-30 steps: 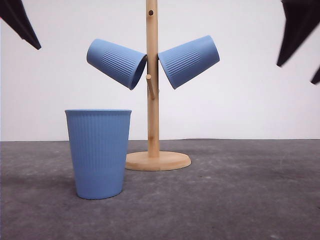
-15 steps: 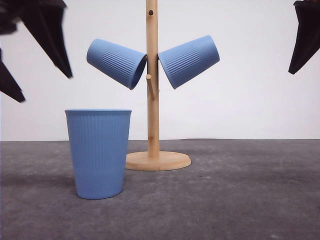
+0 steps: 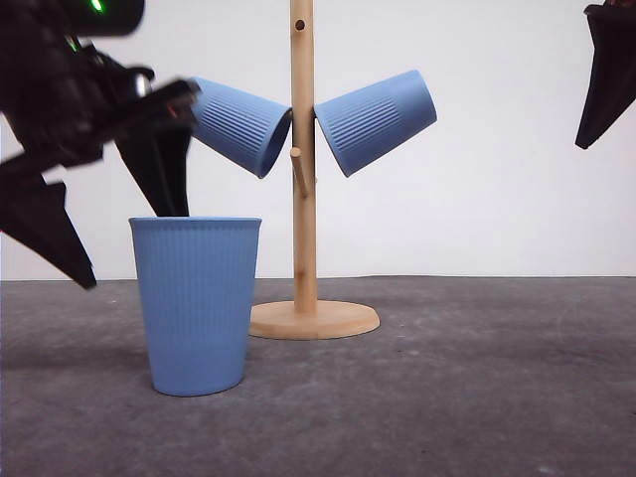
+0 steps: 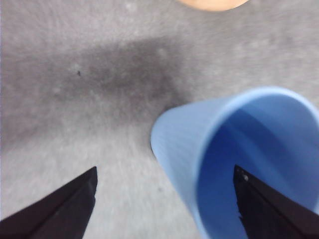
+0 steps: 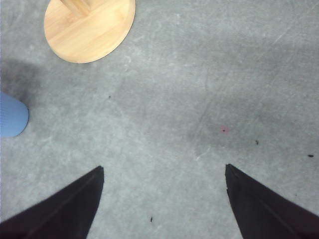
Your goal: Place three cups
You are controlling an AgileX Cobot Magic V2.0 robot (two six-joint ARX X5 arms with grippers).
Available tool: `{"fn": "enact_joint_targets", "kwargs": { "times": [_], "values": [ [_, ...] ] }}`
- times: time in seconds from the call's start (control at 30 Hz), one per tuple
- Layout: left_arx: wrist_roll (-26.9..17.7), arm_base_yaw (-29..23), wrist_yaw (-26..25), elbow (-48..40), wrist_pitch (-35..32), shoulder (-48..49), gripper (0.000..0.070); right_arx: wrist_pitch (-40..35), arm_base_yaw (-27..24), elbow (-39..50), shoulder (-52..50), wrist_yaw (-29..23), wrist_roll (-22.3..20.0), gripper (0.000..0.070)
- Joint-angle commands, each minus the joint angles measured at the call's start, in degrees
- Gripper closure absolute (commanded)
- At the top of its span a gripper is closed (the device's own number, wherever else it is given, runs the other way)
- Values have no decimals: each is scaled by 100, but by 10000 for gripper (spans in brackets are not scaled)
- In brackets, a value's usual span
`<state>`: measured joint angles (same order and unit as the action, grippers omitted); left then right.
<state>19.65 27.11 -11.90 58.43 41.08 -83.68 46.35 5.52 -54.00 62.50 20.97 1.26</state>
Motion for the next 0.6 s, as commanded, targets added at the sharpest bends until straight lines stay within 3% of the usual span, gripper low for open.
{"fn": "enact_joint_targets", "kwargs": {
  "times": [0.0,0.13,0.2,0.3,0.43,0.57],
  "values": [
    [64,61,11,120,-121,-126,219,-52,9,-59,35,-2,-44,221],
    [60,111,-3,120,-345,-198,599,-48,9,-59,35,1,-44,221],
    [60,133,-44,120,-423,-198,697,-48,15,-59,35,17,-48,221],
    [55,140,-327,120,-448,-198,700,-46,68,-59,35,84,-130,220],
    [-14,107,-1069,174,-334,-166,700,-44,209,-59,34,630,-419,220],
    [-403,-36,-1855,524,227,-153,700,-7,456,-59,26,1184,-867,220]
  ]
}}
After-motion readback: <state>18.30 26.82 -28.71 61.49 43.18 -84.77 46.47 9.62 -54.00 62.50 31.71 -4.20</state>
